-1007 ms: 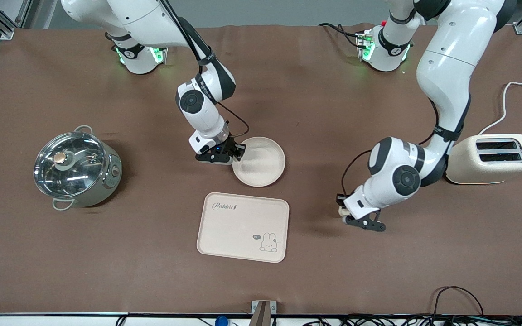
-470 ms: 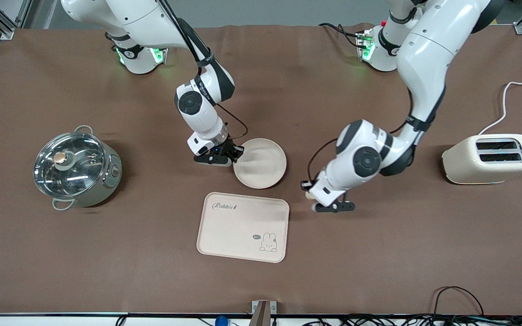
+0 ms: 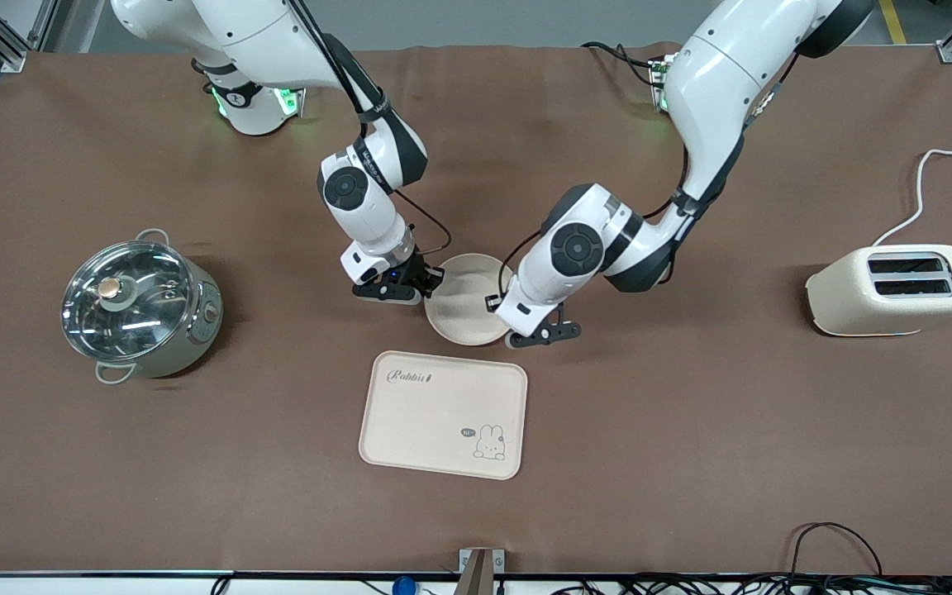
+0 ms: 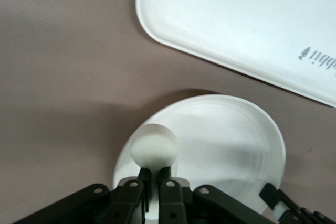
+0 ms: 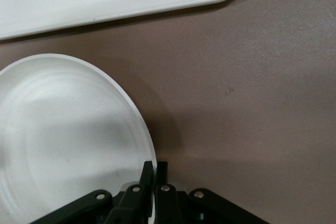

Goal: Place bun in plate and plate on tray
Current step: 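Carry the bun with the left gripper over the plate and lower it, then open the left gripper onto the plate while the right gripper lifts the plate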

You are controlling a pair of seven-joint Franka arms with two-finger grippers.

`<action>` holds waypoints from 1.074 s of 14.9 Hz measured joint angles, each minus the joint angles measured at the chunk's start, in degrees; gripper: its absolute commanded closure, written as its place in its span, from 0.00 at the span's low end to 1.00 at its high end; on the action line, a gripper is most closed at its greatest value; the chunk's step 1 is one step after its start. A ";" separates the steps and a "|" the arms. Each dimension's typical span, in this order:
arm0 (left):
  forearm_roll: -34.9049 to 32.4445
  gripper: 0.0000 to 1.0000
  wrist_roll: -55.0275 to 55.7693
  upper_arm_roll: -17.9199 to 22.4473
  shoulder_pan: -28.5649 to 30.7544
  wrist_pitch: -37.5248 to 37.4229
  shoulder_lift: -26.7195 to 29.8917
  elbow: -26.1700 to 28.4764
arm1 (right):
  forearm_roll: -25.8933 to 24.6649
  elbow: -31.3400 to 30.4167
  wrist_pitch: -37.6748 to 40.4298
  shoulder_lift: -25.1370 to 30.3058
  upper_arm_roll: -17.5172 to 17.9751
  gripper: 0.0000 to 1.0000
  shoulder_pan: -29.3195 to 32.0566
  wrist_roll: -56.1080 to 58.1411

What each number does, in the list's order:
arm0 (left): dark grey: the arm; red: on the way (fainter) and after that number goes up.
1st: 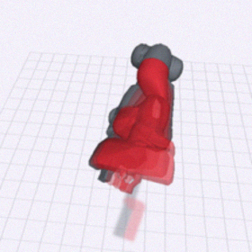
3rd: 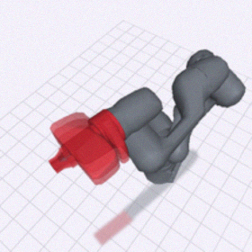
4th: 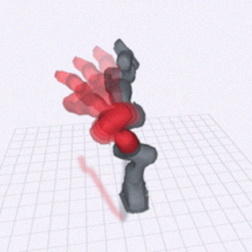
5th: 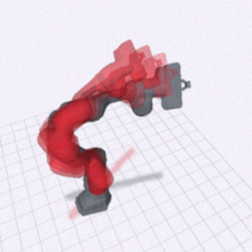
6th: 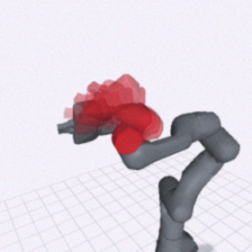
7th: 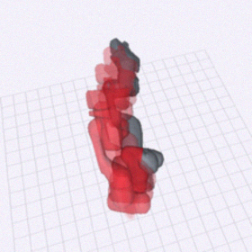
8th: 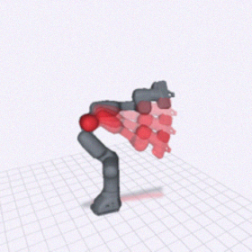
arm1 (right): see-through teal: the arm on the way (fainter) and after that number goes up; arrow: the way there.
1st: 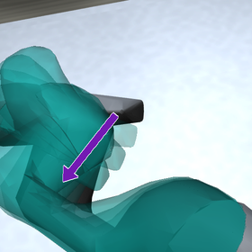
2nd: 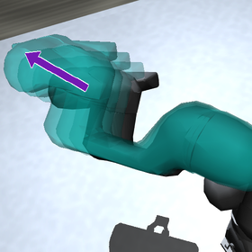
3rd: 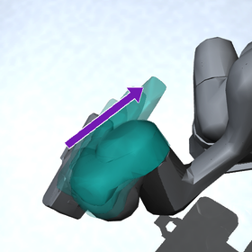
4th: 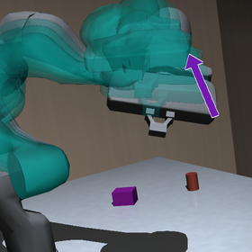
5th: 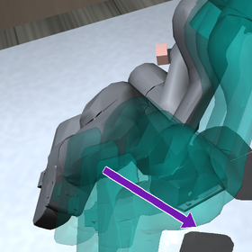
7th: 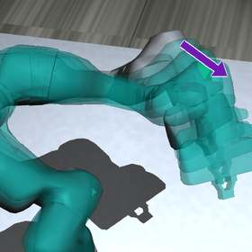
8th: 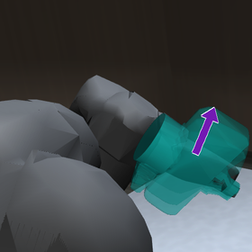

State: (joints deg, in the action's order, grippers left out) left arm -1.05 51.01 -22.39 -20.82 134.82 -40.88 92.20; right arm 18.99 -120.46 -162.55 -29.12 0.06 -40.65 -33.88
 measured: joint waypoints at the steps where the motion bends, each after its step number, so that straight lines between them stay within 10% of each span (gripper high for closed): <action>1: 0.00 0.01 1.45 0.01 -0.89 1.87 -0.87 0.01 | 0.00 0.00 0.00 0.00 -0.01 1.00 0.01 0.00; 16: -0.11 0.00 4.91 0.91 -4.26 6.99 -4.39 -0.94 | 0.00 0.53 0.01 0.00 -0.12 1.00 0.04 0.02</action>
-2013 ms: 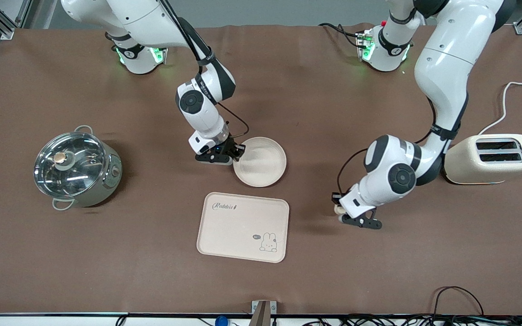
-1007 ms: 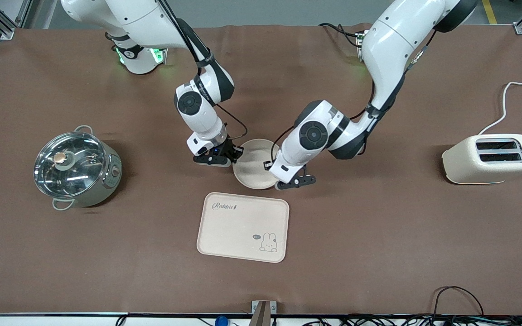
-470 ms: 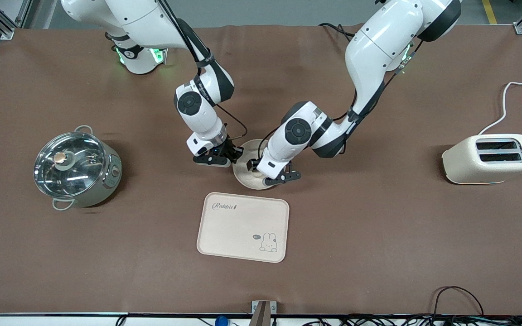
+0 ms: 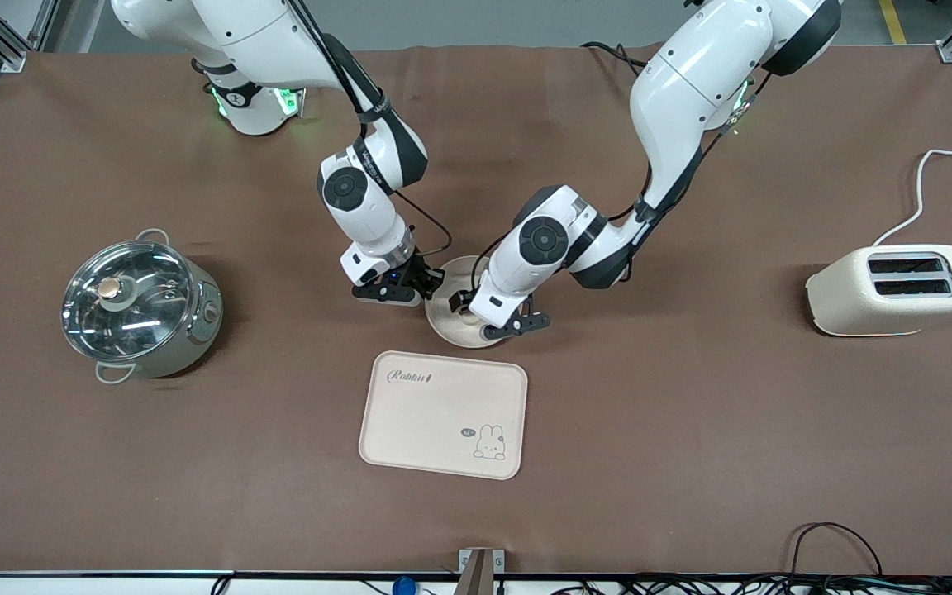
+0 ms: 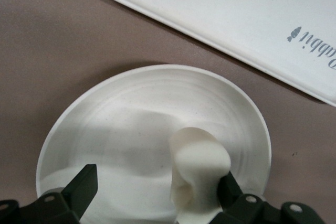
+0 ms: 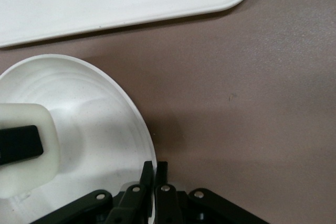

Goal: Place bun in plate and plate on tray
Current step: 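Open the left gripper onto the plate while the right gripper lifts the plate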

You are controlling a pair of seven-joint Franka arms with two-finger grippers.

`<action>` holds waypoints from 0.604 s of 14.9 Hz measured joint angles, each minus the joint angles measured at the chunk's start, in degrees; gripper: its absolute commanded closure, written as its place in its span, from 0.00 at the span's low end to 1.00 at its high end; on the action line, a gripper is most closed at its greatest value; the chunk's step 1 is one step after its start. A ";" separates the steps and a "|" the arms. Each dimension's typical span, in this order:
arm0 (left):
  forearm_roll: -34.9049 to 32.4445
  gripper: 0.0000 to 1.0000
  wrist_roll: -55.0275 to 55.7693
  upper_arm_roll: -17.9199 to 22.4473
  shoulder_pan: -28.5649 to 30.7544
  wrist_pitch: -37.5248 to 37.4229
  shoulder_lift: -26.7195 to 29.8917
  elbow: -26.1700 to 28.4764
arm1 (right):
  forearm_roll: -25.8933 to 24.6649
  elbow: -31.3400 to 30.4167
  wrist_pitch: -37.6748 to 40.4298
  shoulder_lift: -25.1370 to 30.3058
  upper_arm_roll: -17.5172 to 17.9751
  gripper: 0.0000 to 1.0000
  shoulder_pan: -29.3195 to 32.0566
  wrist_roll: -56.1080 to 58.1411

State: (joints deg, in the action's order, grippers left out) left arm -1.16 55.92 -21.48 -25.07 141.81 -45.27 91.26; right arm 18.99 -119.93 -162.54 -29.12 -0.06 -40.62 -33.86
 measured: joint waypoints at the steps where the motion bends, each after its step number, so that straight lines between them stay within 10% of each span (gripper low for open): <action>1: 0.00 0.00 0.02 0.01 0.03 0.00 0.00 -0.02 | 0.00 0.00 0.00 0.00 0.00 1.00 0.00 0.00; 6: -0.80 0.00 0.02 0.28 0.17 -0.55 0.14 -0.21 | 0.00 0.05 0.01 0.00 -0.02 1.00 0.00 0.00; 9: -7.38 0.00 -1.99 1.68 1.86 -12.98 2.47 -4.30 | 0.00 0.87 0.00 -0.01 -0.14 1.00 0.14 0.00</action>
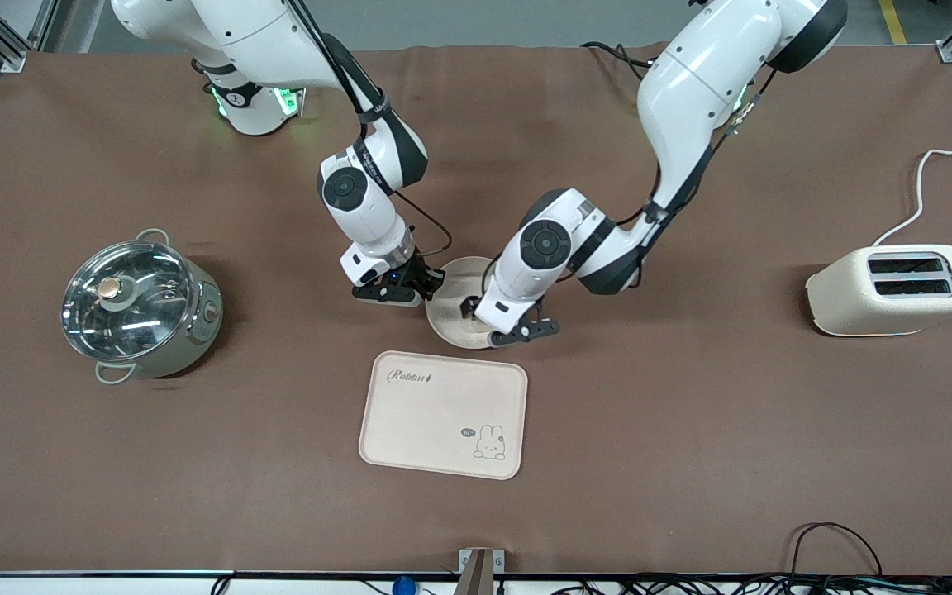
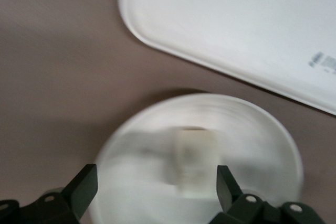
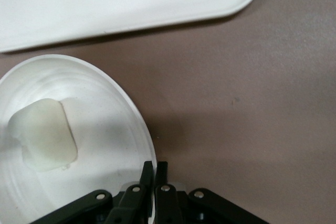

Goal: Place bun in plate and plate on tray

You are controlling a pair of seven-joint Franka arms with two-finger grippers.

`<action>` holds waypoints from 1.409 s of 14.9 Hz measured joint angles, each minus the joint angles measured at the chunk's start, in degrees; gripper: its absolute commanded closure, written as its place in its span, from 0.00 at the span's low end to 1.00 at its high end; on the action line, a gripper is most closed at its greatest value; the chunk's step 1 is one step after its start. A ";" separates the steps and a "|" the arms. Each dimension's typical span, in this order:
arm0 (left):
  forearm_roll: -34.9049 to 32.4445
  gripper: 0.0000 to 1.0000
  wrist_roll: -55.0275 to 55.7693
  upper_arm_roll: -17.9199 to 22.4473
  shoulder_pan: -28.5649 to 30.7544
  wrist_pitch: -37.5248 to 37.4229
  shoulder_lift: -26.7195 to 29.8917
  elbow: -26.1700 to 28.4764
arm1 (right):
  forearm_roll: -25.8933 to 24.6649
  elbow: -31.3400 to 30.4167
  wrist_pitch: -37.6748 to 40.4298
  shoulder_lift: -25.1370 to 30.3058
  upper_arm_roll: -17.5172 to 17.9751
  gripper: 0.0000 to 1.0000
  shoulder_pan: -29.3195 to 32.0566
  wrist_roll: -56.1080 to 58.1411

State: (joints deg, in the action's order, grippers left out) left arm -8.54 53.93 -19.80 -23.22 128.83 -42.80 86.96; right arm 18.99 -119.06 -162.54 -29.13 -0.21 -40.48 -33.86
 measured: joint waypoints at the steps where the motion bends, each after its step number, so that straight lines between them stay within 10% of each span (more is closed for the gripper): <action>1: -1.28 0.00 -2.52 0.09 1.29 -5.55 1.48 -2.33 | 0.00 0.41 0.01 0.00 -0.08 0.99 0.22 0.00; 10: -1.34 0.00 -29.02 -1.01 22.09 -21.92 15.89 -7.46 | -0.05 18.26 9.08 -4.29 -0.44 1.00 8.34 1.25; 16: 0.37 0.00 -30.44 -0.31 22.61 -26.05 21.76 -7.29 | -0.05 36.26 13.27 -19.38 -0.51 1.00 16.81 10.44; 21: 6.90 0.00 -37.89 9.40 19.12 -30.41 31.11 -4.34 | -0.05 41.73 13.35 -24.12 -0.01 1.00 16.56 10.82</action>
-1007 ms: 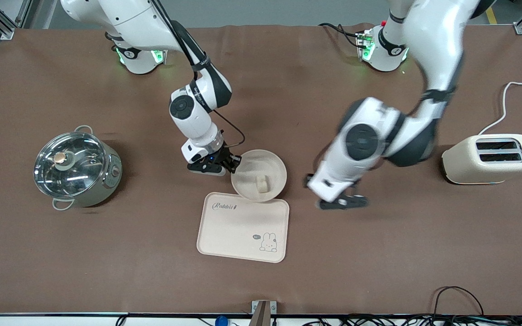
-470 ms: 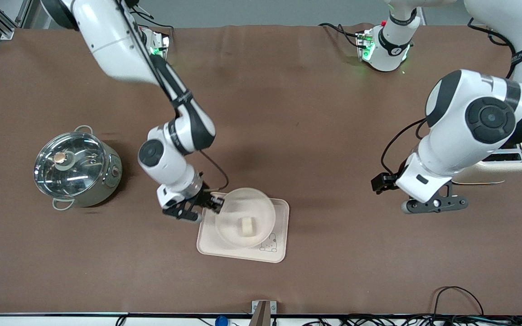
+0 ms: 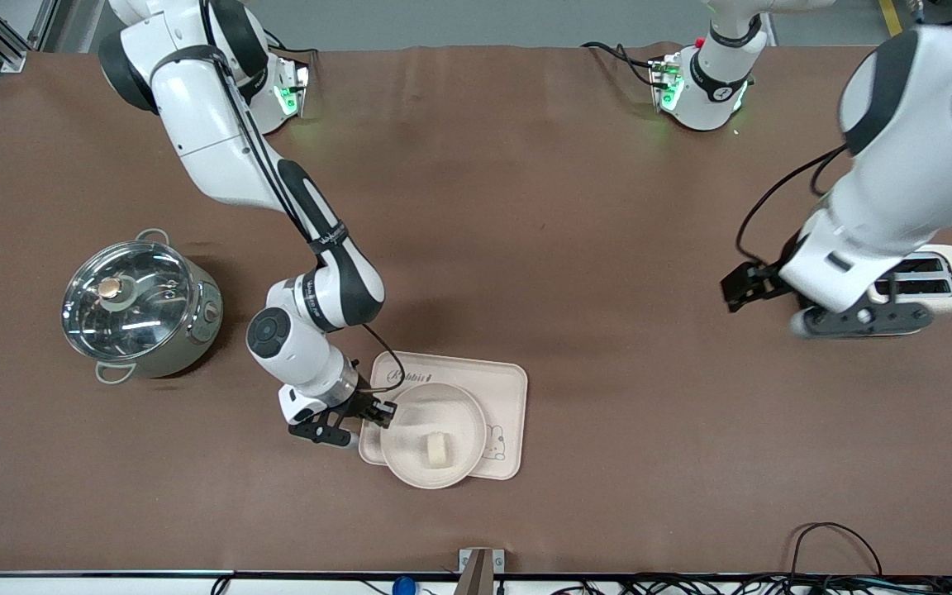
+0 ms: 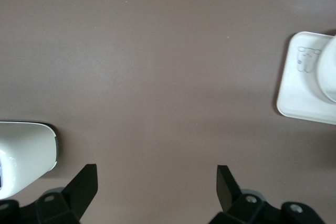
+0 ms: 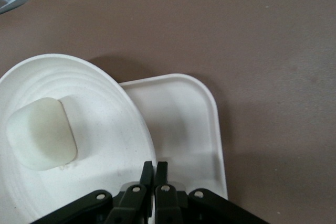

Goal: Place bun in plate and plate on tray

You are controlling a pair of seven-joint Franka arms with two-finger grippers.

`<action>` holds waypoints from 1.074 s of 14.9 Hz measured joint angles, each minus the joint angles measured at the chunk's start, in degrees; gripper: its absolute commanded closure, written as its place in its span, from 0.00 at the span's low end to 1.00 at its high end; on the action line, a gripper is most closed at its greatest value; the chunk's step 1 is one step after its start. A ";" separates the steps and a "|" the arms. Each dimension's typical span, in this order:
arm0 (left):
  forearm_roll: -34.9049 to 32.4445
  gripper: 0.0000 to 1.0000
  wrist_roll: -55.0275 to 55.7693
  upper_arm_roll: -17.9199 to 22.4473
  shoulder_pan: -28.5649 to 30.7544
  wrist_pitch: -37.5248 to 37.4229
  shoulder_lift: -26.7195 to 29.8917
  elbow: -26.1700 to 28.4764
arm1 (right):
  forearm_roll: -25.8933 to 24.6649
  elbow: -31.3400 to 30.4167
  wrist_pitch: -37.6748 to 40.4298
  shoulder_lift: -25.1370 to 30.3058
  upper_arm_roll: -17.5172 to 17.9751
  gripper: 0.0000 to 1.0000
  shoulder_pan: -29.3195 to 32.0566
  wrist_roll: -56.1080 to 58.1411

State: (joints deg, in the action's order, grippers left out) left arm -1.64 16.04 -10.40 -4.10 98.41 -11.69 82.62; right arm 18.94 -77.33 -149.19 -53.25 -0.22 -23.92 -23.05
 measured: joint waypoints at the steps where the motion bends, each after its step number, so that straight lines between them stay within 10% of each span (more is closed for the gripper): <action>1: 1.32 0.00 -2.05 1.79 0.06 0.08 2.34 1.87 | 0.00 0.21 0.15 0.01 0.07 1.00 -0.13 0.00; 7: 3.04 0.00 -8.34 7.48 0.03 0.70 12.32 10.84 | 0.01 -1.11 0.85 0.32 0.25 1.00 -0.38 1.50; 16: 3.53 0.00 -10.45 5.98 -0.68 -3.78 11.32 7.56 | 0.00 -4.57 2.51 2.84 0.48 1.00 -1.04 3.28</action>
State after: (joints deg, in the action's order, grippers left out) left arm 1.89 5.59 -4.42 -4.78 94.63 -0.37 90.18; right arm 18.94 -81.90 -146.68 -50.41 0.26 -24.96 -19.77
